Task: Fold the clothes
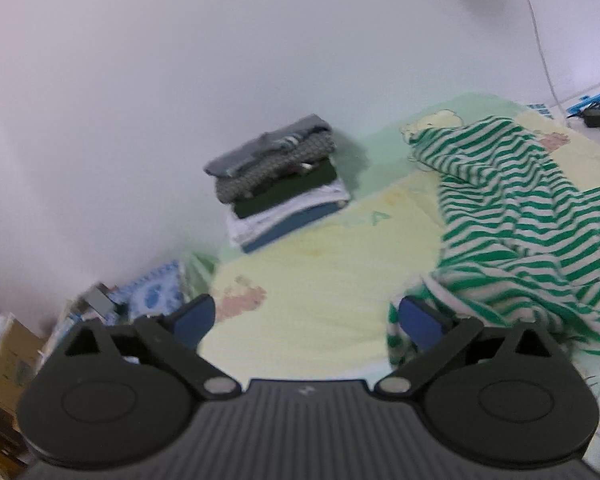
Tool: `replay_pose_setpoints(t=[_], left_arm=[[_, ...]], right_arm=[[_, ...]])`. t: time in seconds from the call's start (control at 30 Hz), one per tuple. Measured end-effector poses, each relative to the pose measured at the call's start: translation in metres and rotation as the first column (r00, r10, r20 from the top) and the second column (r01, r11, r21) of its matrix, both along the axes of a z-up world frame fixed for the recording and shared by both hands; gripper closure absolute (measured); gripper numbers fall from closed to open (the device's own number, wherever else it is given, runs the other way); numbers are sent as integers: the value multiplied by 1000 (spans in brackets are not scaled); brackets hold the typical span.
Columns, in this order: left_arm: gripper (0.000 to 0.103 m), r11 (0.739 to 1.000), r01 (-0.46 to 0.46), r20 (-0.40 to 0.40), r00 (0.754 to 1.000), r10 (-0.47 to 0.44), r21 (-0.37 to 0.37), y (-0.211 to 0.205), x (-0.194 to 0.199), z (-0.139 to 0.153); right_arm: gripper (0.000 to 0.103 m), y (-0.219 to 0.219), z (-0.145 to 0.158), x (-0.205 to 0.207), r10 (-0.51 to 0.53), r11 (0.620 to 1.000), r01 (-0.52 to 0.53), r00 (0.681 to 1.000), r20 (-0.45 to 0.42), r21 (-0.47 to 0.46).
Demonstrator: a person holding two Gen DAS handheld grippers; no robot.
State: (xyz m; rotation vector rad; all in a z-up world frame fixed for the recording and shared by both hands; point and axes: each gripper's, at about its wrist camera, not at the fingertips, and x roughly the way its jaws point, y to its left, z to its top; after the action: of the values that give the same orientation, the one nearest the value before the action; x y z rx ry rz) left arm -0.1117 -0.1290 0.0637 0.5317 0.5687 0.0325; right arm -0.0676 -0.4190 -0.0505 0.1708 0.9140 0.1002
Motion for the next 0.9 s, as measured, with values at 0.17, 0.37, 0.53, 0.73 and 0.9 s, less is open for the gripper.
replay_pose_setpoints(t=[0.17,0.37,0.53,0.73,0.9], left_arm=[[1,994,-45,17,999,44,97,9,-1,-1],[1,1000,-3,-59,998,3,5,-3,-11,-13],[1,984,175,-114,978,-177,-25,-47,-23,-34],[1,922,382,-180,904,-388,-64,-104,-29,-56],[1,873,486,-155,860,-486,-43,-152,-20,-69]], right_arm=[[64,12,-21,22,-103,995,103,995,-12,-19],[97,16,-23,27,-106,993,108,993,43,-44],[98,-8,6,14,-170,983,163,981,90,87],[98,-37,81,-18,-226,961,171,938,263,216],[98,-35,119,-26,-184,964,99,918,351,246]])
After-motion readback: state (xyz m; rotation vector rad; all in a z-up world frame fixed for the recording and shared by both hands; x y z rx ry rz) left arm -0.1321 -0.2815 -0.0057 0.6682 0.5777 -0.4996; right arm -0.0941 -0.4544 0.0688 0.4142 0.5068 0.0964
